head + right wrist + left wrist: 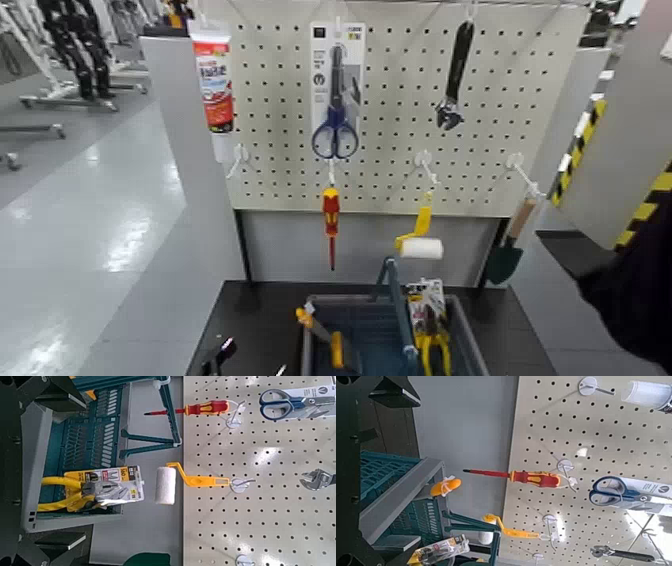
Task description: Put the black wrench into the crate.
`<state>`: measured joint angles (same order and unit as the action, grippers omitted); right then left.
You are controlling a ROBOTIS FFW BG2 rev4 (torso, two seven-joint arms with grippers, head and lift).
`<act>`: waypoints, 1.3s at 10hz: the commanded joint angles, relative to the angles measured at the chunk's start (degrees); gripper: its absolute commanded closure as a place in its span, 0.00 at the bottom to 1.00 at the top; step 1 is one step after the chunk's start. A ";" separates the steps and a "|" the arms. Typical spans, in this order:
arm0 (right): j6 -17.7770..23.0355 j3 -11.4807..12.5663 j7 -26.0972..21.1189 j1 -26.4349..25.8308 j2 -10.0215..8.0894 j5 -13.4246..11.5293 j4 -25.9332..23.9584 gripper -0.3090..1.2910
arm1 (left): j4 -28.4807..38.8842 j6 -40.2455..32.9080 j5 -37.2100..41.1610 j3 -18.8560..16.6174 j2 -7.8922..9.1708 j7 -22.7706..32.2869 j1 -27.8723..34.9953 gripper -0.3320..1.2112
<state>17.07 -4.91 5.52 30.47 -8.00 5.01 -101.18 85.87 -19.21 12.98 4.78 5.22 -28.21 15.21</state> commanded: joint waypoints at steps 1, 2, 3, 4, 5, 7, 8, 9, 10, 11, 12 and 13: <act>-0.20 -0.10 0.10 -0.15 -0.09 0.00 0.01 0.29 | -0.36 0.75 0.29 -0.13 -0.21 -0.36 -0.18 0.28; -0.20 -0.10 0.19 -0.24 -0.09 0.00 0.10 0.29 | -0.44 0.92 0.29 -0.13 -0.21 -0.53 -0.36 0.28; -0.20 -0.10 0.28 -0.24 -0.18 0.00 0.10 0.29 | -0.62 1.19 0.38 -0.13 -0.21 -0.80 -0.62 0.28; -0.37 0.08 0.90 -0.32 -0.18 0.35 -0.07 0.29 | -0.71 1.36 0.38 -0.13 -0.38 -0.88 -0.71 0.28; -0.46 0.78 1.33 -0.94 0.35 1.67 -0.25 0.29 | -0.88 1.72 0.47 -0.13 -0.38 -1.32 -0.89 0.28; -5.30 2.01 5.03 -3.31 -0.70 1.67 -2.36 0.29 | -1.15 1.80 0.47 -0.13 -0.38 -1.67 -1.15 0.28; -7.40 3.42 6.26 -4.45 -0.26 3.25 -3.41 0.29 | -1.24 1.80 0.64 -0.13 -0.56 -1.67 -1.15 0.28; -9.07 5.26 7.58 -6.39 0.53 4.31 -4.03 0.29 | -1.41 1.80 0.73 -0.13 -0.56 -1.76 -1.33 0.28; -13.12 6.85 9.77 -9.20 0.88 4.39 -5.43 0.29 | -1.59 1.89 0.91 0.05 -0.56 -1.94 -1.50 0.28; -14.88 7.02 10.12 -11.93 0.70 4.48 -5.96 0.29 | -1.85 1.89 1.08 0.23 -0.47 -2.20 -1.85 0.28; -16.55 7.20 10.56 -14.12 1.14 4.48 -6.58 0.29 | -2.11 1.89 1.26 0.49 -0.38 -2.38 -2.12 0.28; -17.60 7.72 11.27 -16.76 1.32 4.39 -6.84 0.29 | -2.29 1.89 1.35 0.58 -0.38 -2.38 -2.20 0.28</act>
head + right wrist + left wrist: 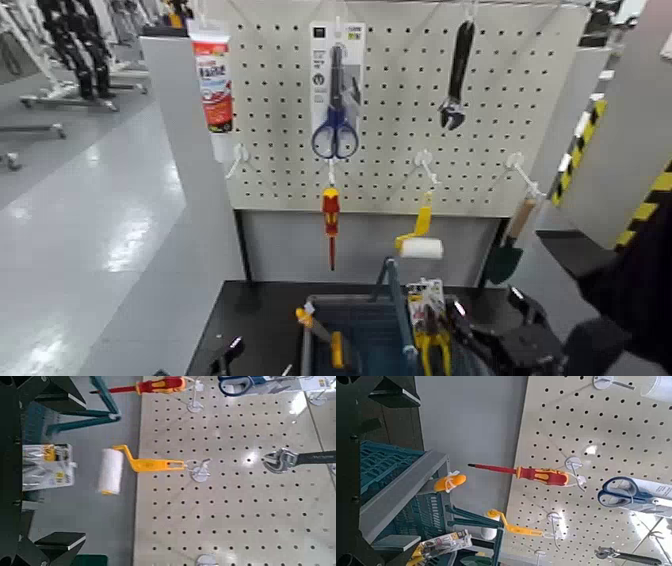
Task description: Put the black wrench into the crate.
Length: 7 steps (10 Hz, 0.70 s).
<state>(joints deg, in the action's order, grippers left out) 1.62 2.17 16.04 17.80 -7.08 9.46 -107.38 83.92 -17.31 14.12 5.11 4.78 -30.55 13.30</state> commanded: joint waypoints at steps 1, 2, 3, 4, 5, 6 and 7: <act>-2.94 1.35 1.45 -6.64 0.31 -0.06 -1.08 0.29 | -0.51 0.00 0.30 0.43 0.05 -0.12 -0.56 0.28; -3.82 1.87 1.89 -9.37 -0.04 -0.15 -1.43 0.29 | -0.87 0.09 0.47 0.60 0.05 -0.65 -0.82 0.28; -5.58 2.40 3.12 -11.91 -0.22 -0.15 -1.69 0.29 | -1.04 0.18 0.74 0.87 0.23 -0.92 -1.08 0.28; -7.86 2.84 4.96 -14.37 -0.66 -0.15 -1.87 0.29 | -1.13 0.09 0.91 1.13 0.23 -0.92 -1.26 0.28; -8.48 2.75 5.84 -16.66 -1.45 -0.15 -1.87 0.29 | -1.30 0.18 1.00 1.31 0.32 -0.92 -1.44 0.28; -9.62 2.84 6.37 -18.95 -1.71 -0.15 -1.87 0.29 | -1.39 0.18 1.09 1.57 0.32 -1.00 -1.61 0.28; -10.85 2.93 7.86 -21.41 -2.06 -0.06 -1.34 0.29 | -1.66 0.18 1.44 1.92 0.49 -1.00 -1.88 0.28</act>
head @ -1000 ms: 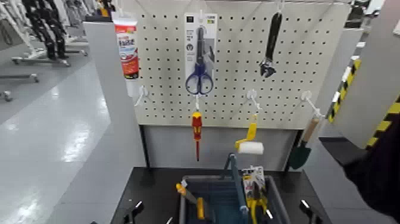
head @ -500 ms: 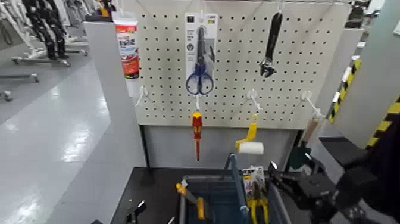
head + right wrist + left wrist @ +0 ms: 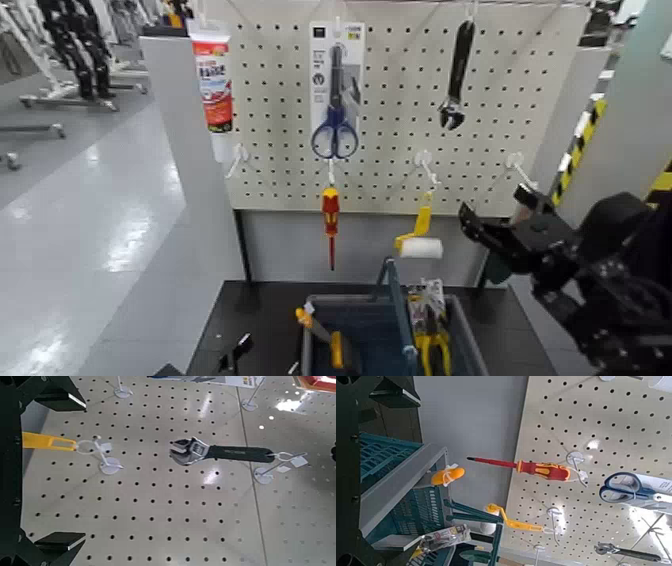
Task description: Put the black wrench into the crate.
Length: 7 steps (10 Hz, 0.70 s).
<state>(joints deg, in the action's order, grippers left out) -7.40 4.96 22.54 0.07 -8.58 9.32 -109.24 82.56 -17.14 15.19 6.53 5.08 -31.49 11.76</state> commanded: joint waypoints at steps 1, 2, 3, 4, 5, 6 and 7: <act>-2.97 -0.03 2.86 -6.05 -1.09 0.35 1.14 0.29 | -0.47 0.00 0.81 1.11 0.46 -0.06 -0.69 0.28; -3.41 -0.12 4.09 -8.25 -1.62 1.05 2.11 0.29 | -0.65 0.00 1.07 1.64 0.72 -0.06 -1.04 0.28; -3.67 -0.30 5.06 -10.36 -1.88 2.02 3.16 0.29 | -0.91 0.00 1.51 2.17 0.99 -0.06 -1.30 0.28; -3.67 -0.56 6.38 -12.29 -2.14 2.46 4.39 0.30 | -0.91 0.00 1.60 2.43 1.07 -0.06 -1.39 0.28; -3.67 -0.91 7.52 -14.14 -2.32 3.43 5.97 0.30 | -1.00 0.00 1.77 2.52 1.07 -0.06 -1.48 0.28; -3.50 -1.00 8.75 -15.98 -2.41 4.39 7.47 0.30 | -1.00 0.00 1.77 2.69 1.16 -0.06 -1.65 0.28; -3.23 -1.44 9.63 -18.18 -2.32 5.10 8.78 0.30 | -1.09 0.00 1.86 2.87 1.16 -0.24 -1.83 0.28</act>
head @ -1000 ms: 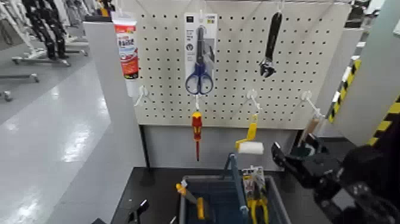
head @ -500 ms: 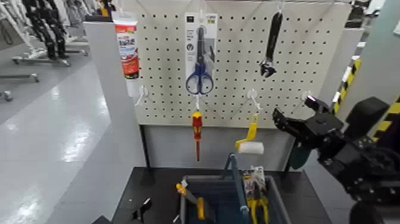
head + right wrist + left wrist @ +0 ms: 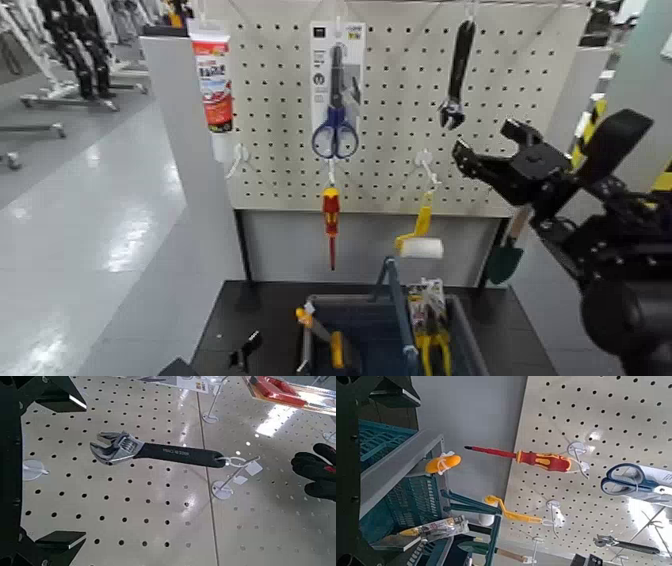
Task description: Put the black wrench into the crate.
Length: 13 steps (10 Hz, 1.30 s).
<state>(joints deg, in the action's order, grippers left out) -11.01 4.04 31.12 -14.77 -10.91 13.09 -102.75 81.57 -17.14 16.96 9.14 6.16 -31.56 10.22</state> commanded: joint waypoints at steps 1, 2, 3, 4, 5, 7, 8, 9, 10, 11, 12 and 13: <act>0.38 -0.88 2.54 -5.45 0.18 2.12 4.23 0.30 | -0.19 0.00 0.18 0.36 0.16 -0.43 -0.55 0.28; 0.11 -1.23 4.03 -7.47 0.18 2.73 6.07 0.30 | -0.27 0.00 0.27 0.62 0.25 -0.52 -0.73 0.28; -0.33 -1.41 6.41 -9.49 0.27 3.87 8.18 0.30 | -0.36 0.00 0.36 0.62 0.25 -0.52 -0.73 0.28; -0.85 -1.49 8.16 -11.07 0.45 4.40 9.33 0.30 | -0.36 0.00 0.36 0.71 0.16 -0.52 -0.73 0.28; -0.94 -2.11 8.87 -12.65 0.18 4.58 10.64 0.30 | -0.45 0.00 0.36 0.62 0.25 -0.60 -0.82 0.28; -1.21 -3.25 11.94 -15.03 0.27 5.89 13.46 0.30 | -0.54 0.00 0.36 0.71 0.34 -0.87 -1.17 0.28; -1.12 -3.60 12.82 -15.64 0.36 6.07 13.98 0.31 | -0.54 0.00 0.36 0.71 0.34 -0.96 -1.26 0.28; -1.03 -3.78 13.35 -16.08 0.45 6.86 14.51 0.33 | -0.63 0.00 0.36 0.71 0.43 -0.96 -1.34 0.28; -1.38 -4.22 13.88 -16.61 0.45 7.30 14.60 0.38 | -0.71 0.00 0.36 0.71 0.43 -1.04 -1.34 0.28; -3.14 -4.22 13.79 -16.87 0.36 8.27 13.98 0.42 | -0.71 0.00 0.36 0.71 0.43 -1.04 -1.34 0.28; -6.04 -3.69 13.44 -16.96 0.27 8.62 12.31 0.46 | -0.71 0.00 0.36 0.71 0.43 -1.13 -1.52 0.28; -9.47 -3.34 12.21 -16.87 0.10 8.62 9.77 0.57 | -0.71 0.00 0.36 0.71 0.43 -1.13 -1.34 0.28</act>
<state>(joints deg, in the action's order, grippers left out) -18.60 0.48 43.42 -31.69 -10.71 21.62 -91.70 80.86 -17.14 17.31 9.87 6.59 -32.70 8.75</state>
